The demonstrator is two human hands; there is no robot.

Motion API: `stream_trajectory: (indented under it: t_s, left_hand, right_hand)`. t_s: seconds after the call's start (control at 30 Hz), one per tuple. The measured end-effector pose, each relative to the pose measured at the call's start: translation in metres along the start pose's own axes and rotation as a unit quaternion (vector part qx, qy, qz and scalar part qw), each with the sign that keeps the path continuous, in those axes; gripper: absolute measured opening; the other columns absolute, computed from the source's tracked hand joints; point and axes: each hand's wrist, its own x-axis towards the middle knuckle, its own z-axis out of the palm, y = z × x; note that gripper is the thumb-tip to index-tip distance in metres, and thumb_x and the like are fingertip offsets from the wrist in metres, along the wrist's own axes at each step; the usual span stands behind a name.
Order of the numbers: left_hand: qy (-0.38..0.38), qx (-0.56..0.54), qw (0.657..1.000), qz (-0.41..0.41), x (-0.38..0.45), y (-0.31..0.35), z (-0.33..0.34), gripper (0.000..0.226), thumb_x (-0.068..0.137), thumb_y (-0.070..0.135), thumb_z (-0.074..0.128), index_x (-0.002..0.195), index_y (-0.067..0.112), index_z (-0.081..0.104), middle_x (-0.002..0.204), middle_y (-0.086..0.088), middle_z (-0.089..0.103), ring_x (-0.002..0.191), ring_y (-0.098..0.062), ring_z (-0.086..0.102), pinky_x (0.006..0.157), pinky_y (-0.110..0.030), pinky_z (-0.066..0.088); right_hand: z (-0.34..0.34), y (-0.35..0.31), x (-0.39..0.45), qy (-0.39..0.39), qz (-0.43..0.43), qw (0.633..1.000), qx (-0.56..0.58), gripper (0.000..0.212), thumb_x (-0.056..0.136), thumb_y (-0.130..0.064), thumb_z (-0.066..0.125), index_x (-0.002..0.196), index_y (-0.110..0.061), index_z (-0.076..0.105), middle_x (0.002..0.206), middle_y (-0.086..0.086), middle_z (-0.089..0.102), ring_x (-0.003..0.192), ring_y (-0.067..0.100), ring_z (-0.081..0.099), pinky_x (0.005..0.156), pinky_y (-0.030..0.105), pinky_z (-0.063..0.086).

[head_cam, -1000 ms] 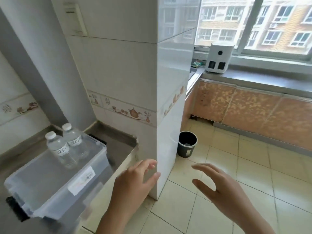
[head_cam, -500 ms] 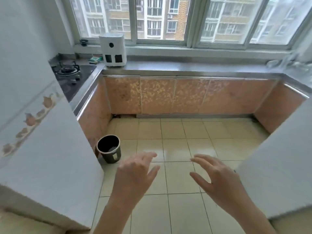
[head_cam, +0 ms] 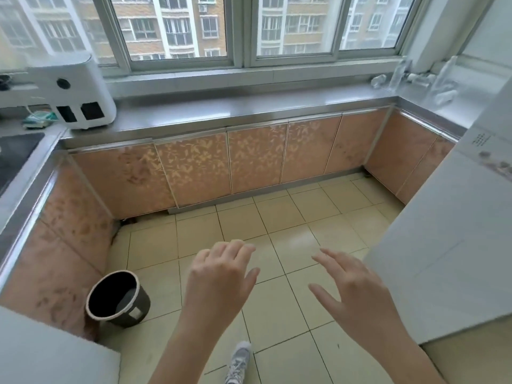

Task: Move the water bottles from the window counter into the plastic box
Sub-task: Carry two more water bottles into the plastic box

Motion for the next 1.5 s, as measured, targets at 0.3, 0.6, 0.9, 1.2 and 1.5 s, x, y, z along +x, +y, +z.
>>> stream_trajectory:
  t_s: [0.3,0.6,0.9,1.2,1.5]
  left_hand:
    - [-0.019,-0.036,0.992,0.118,0.189,-0.055,0.062,0.039,0.063,0.035,0.086,0.095,0.02,0.072,0.097,0.006,0.071,0.083,-0.019,0.068,0.066,-0.035,0.054]
    - [-0.036,-0.093,0.969,0.227,0.343,-0.034,0.148,0.033,0.071,0.04,0.073,0.1,0.024,0.071,0.1,0.009,0.07,0.088,-0.016,0.068,0.071,-0.033,0.053]
    - [-0.004,-0.084,0.971,0.223,0.532,-0.008,0.232,0.025,0.062,0.03,0.069,0.086,0.023,0.073,0.092,0.01,0.071,0.08,-0.015,0.069,0.068,-0.03,0.047]
    - [-0.044,-0.08,0.976,0.199,0.693,0.022,0.291,0.032,0.069,0.04,0.067,0.096,0.025,0.073,0.097,0.013,0.07,0.086,-0.013,0.069,0.07,-0.031,0.053]
    - [-0.084,-0.111,0.951,0.277,0.88,0.08,0.391,0.041,0.061,0.037,0.088,0.097,0.025,0.072,0.096,0.012,0.071,0.084,-0.015,0.069,0.068,-0.033,0.054]
  right_hand:
    - [0.013,0.014,0.155,0.036,0.088,0.995,0.013,0.053,0.081,-0.056,0.037,0.125,-0.033,0.056,0.13,-0.015,0.056,0.113,0.01,0.057,0.088,0.029,0.045]
    - [0.037,0.086,0.28,0.039,0.165,0.986,0.006,0.05,0.08,-0.057,0.04,0.12,-0.034,0.059,0.124,-0.015,0.06,0.108,0.009,0.06,0.088,0.032,0.049]
    - [0.051,0.207,0.459,0.016,0.151,0.988,0.008,0.05,0.082,-0.056,0.037,0.121,-0.034,0.058,0.127,-0.016,0.058,0.12,0.011,0.054,0.103,0.042,0.039]
    - [0.04,0.3,0.599,0.008,0.161,0.986,0.029,0.047,0.084,-0.052,0.038,0.122,-0.034,0.058,0.127,-0.017,0.058,0.118,0.007,0.053,0.103,0.037,0.038]
    - [0.042,0.423,0.723,-0.013,0.25,0.967,0.033,0.068,0.078,-0.064,0.01,0.137,-0.042,0.037,0.144,-0.028,0.032,0.136,-0.003,0.026,0.114,0.025,0.011]
